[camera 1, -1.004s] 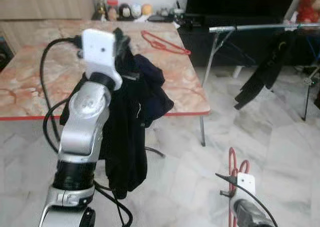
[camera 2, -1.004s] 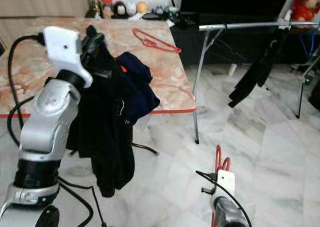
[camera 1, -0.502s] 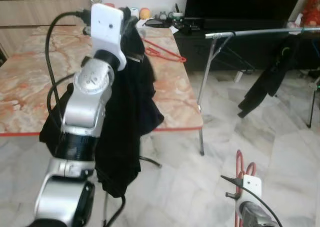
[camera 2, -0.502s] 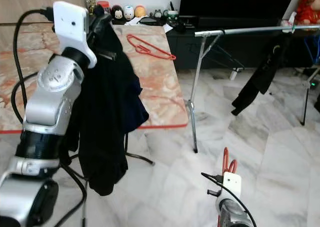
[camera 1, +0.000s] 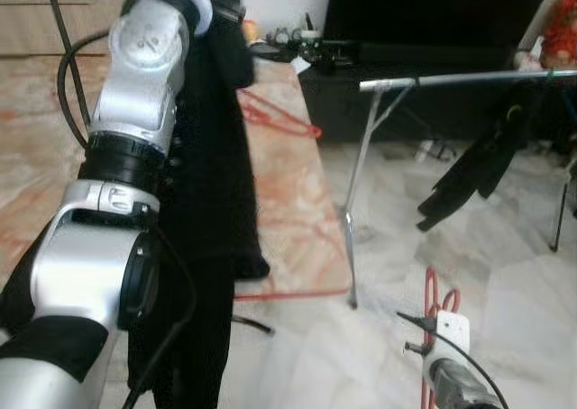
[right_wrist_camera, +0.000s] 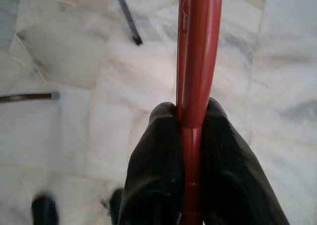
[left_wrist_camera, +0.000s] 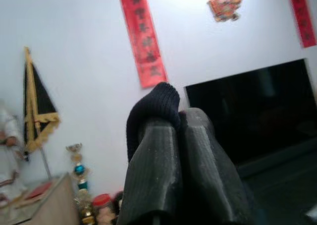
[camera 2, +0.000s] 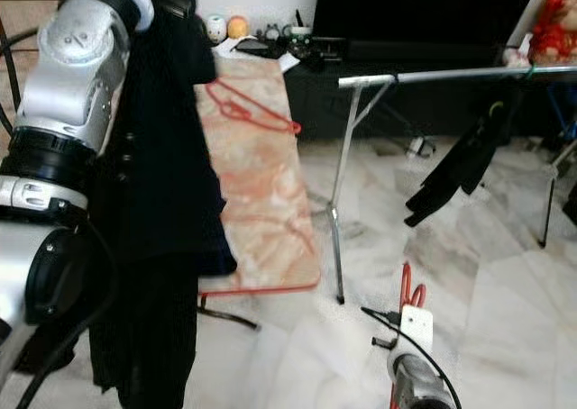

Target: Hang hanger

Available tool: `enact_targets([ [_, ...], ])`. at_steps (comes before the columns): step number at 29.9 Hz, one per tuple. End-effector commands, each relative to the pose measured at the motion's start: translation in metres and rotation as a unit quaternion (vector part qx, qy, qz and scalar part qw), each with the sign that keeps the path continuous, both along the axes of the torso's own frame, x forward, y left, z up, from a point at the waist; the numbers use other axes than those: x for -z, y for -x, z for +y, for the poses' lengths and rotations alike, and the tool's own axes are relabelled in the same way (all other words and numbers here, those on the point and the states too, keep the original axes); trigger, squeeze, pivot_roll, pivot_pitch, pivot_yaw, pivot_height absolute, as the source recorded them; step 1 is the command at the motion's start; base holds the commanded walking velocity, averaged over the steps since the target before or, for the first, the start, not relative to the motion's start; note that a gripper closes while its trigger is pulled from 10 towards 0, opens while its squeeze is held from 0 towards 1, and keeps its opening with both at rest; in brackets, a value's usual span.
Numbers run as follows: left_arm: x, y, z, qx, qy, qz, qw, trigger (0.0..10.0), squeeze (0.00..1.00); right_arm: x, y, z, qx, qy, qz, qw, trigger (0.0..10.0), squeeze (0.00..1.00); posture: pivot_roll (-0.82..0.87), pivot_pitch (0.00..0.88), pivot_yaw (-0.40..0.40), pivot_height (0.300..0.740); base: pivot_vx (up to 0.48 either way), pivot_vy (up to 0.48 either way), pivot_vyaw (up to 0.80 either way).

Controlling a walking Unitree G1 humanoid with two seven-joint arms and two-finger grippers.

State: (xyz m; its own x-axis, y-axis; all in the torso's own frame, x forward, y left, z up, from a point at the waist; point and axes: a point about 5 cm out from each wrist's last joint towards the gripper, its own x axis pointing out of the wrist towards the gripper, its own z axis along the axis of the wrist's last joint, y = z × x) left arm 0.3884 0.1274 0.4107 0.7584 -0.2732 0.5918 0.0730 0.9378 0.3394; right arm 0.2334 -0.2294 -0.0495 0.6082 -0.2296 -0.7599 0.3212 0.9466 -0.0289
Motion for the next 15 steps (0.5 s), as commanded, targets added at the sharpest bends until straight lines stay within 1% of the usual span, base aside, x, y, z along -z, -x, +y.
enact_targets([
  [1,0.002,-0.003,0.010,-0.018,-0.005,0.005,1.000,10.0,0.00,0.000,-0.003,0.008,0.001,-0.012,-0.004,1.000,10.0,0.00,0.22,0.000,-0.094,0.740,0.480,0.000,0.00],
  [3,0.020,-0.009,0.011,-0.022,-0.015,0.039,0.999,10.0,0.00,0.000,-0.003,0.007,0.000,-0.013,-0.004,1.000,10.0,0.00,0.22,0.000,-0.099,0.740,0.330,0.000,0.00],
  [4,0.034,-0.013,0.011,-0.024,-0.023,0.061,0.998,10.0,0.00,0.000,-0.003,0.007,-0.001,-0.012,-0.003,1.000,10.0,0.00,0.22,0.000,-0.103,0.740,0.300,0.000,0.00],
  [5,0.054,-0.016,0.013,-0.032,-0.030,0.092,0.995,10.0,0.00,0.000,-0.003,0.007,-0.003,-0.012,-0.002,1.000,10.0,0.00,0.22,0.000,-0.103,0.740,0.000,0.000,0.00],
  [6,0.054,-0.016,0.013,-0.032,-0.030,0.092,0.995,10.0,0.00,0.000,-0.003,0.007,-0.003,-0.012,-0.002,1.000,10.0,0.00,0.22,0.000,-0.103,0.740,0.000,0.000,0.00],
  [7,0.071,-0.016,0.014,-0.022,-0.027,0.112,0.993,10.0,0.00,0.000,-0.003,0.007,-0.004,-0.012,-0.002,1.000,10.0,0.00,0.22,0.000,-0.104,0.740,0.000,0.000,0.00],
  [8,0.095,-0.012,0.014,-0.006,-0.017,0.140,0.990,10.0,0.00,0.000,-0.002,0.006,-0.005,-0.011,-0.001,1.000,10.0,0.00,0.22,0.000,-0.104,0.740,0.000,0.000,0.00],
  [10,0.111,-0.008,0.014,0.003,-0.007,0.157,0.988,10.0,0.00,0.000,-0.002,0.005,-0.005,-0.010,-0.001,1.000,10.0,0.00,0.22,0.000,-0.105,0.740,0.000,0.000,0.00],
  [11,0.126,0.001,0.016,0.009,0.013,0.172,0.985,10.0,0.00,0.000,-0.002,0.005,-0.006,-0.009,0.000,1.000,10.0,0.00,0.22,0.000,-0.105,0.740,0.000,0.000,0.00],
  [12,0.126,0.001,0.016,0.009,0.013,0.172,0.985,10.0,0.00,0.000,-0.002,0.005,-0.006,-0.009,0.000,1.000,10.0,0.00,0.22,0.000,-0.105,0.740,0.000,0.000,0.00],
  [13,0.138,0.009,0.017,0.014,0.028,0.181,0.983,10.0,0.00,0.000,-0.001,0.004,-0.006,-0.008,0.000,1.000,10.0,0.00,0.21,0.000,-0.104,0.740,0.000,0.000,0.00],
  [15,0.147,0.019,0.017,0.018,0.039,0.185,0.982,10.0,0.00,0.000,-0.001,0.004,-0.007,-0.007,0.001,1.000,10.0,0.00,0.21,0.000,-0.105,0.740,0.000,0.000,0.00],
])
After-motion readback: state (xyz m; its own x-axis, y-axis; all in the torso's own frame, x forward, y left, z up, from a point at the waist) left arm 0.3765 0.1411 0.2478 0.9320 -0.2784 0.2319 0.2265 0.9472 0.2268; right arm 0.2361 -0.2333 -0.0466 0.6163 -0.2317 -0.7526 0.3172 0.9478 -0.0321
